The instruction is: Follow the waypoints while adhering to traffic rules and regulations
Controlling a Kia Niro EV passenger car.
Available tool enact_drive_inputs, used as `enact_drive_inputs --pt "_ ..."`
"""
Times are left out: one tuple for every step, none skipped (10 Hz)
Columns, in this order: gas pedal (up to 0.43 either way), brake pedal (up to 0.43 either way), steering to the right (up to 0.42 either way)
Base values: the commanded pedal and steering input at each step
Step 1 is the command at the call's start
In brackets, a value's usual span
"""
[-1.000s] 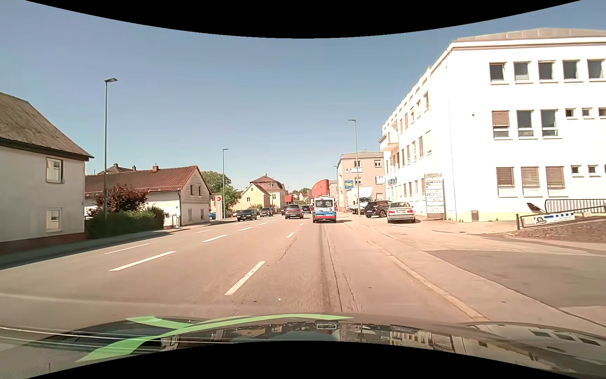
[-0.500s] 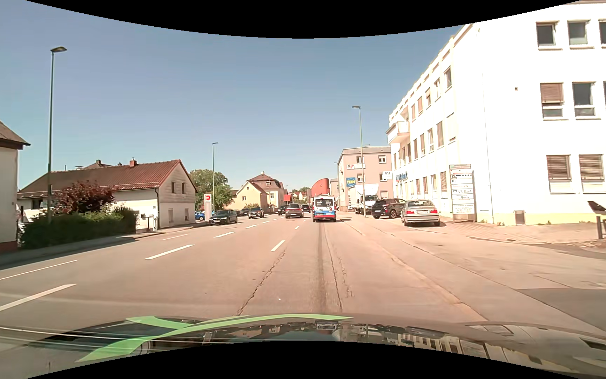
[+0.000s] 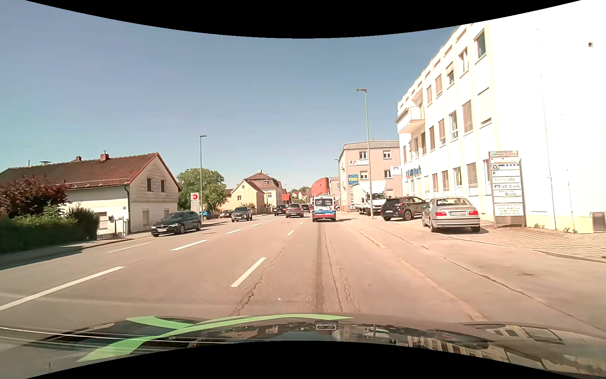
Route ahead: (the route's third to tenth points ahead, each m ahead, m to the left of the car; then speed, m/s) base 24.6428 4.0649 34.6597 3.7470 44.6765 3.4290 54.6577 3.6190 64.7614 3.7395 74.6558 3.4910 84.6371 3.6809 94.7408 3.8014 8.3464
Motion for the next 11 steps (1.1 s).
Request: enact_drive_inputs --pt "0.079 0.000 -0.001" --pt "0.098 0.000 -0.001" --pt "0.110 0.000 -0.001" --pt "0.110 0.000 -0.001" --pt "0.110 0.000 -0.001" --pt "0.110 0.000 -0.001" --pt "0.110 0.000 -0.001" --pt "0.118 0.000 -0.001" --pt "0.130 0.000 -0.001" --pt "0.138 0.000 -0.001" --pt "0.150 0.000 -0.001"
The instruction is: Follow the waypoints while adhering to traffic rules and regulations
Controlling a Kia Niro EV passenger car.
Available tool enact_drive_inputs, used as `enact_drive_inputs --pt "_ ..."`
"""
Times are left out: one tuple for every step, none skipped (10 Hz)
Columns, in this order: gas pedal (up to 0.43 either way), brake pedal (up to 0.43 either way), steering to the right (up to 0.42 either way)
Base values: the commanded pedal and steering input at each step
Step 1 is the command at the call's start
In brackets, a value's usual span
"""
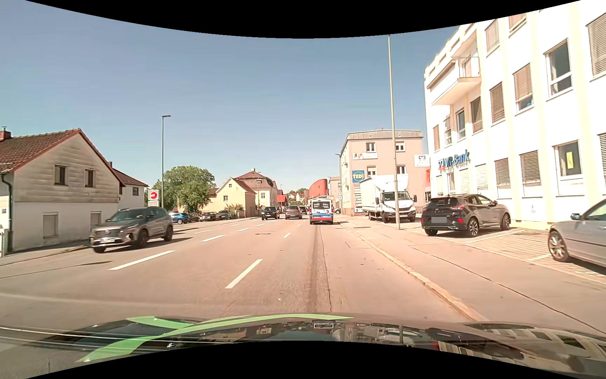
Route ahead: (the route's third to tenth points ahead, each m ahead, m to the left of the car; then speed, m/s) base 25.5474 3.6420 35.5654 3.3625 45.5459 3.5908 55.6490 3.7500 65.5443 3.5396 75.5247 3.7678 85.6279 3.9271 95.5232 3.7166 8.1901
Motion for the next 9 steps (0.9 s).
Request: enact_drive_inputs --pt "0.150 0.000 -0.001" --pt "0.157 0.000 -0.003" --pt "0.177 0.000 -0.005" --pt "0.177 0.000 -0.005" --pt "0.177 0.000 -0.005" --pt "0.177 0.000 -0.006" --pt "0.177 0.000 -0.005" --pt "0.177 0.000 -0.006" --pt "0.177 0.000 -0.005"
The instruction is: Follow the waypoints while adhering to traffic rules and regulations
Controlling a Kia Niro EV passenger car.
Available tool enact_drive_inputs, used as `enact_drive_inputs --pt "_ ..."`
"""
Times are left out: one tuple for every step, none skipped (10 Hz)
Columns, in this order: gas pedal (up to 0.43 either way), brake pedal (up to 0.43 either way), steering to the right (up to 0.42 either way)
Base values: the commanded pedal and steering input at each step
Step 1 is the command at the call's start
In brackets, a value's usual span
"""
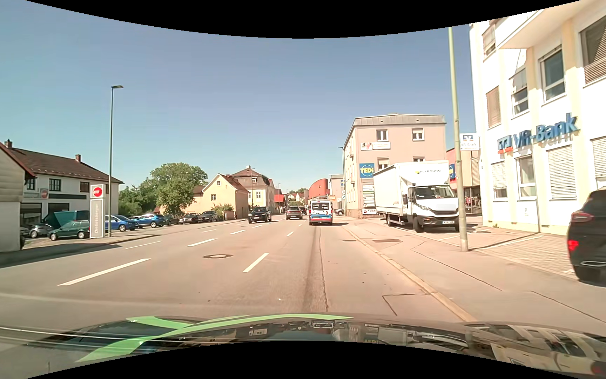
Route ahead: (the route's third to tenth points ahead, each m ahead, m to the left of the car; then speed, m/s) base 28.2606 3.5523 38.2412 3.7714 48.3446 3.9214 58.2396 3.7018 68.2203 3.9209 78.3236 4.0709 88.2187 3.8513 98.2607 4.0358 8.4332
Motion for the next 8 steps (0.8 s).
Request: enact_drive_inputs --pt "0.177 0.000 -0.006" --pt "0.177 0.000 -0.006" --pt "0.177 0.000 -0.008" --pt "0.177 0.000 -0.009" --pt "0.177 0.000 -0.009" --pt "0.177 0.000 -0.007" --pt "0.177 0.000 -0.005" --pt "0.177 0.000 -0.005"
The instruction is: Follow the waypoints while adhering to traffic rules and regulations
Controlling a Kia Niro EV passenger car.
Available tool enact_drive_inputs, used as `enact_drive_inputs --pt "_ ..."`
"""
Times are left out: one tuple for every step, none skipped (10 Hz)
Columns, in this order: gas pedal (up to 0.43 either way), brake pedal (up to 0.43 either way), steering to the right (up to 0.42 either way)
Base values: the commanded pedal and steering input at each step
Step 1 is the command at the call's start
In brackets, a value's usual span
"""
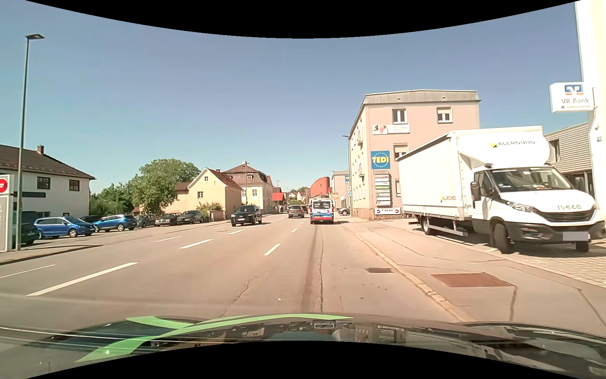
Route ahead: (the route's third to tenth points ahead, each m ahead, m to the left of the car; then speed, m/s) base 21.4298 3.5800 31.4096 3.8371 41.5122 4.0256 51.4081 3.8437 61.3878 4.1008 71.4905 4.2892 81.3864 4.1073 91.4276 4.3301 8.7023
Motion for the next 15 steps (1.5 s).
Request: enact_drive_inputs --pt "0.169 0.000 -0.005" --pt "0.169 0.000 -0.005" --pt "0.169 0.000 -0.009" --pt "0.169 0.000 -0.009" --pt "0.169 0.000 -0.009" --pt "0.157 0.000 -0.009" --pt "0.150 0.000 -0.009" --pt "0.130 0.000 -0.008" --pt "0.130 0.000 -0.005" --pt "0.118 0.000 -0.003" --pt "0.118 0.000 -0.003" --pt "0.118 0.000 -0.003" --pt "0.118 0.000 -0.003" --pt "0.118 0.000 -0.003" --pt "0.130 0.000 -0.003"
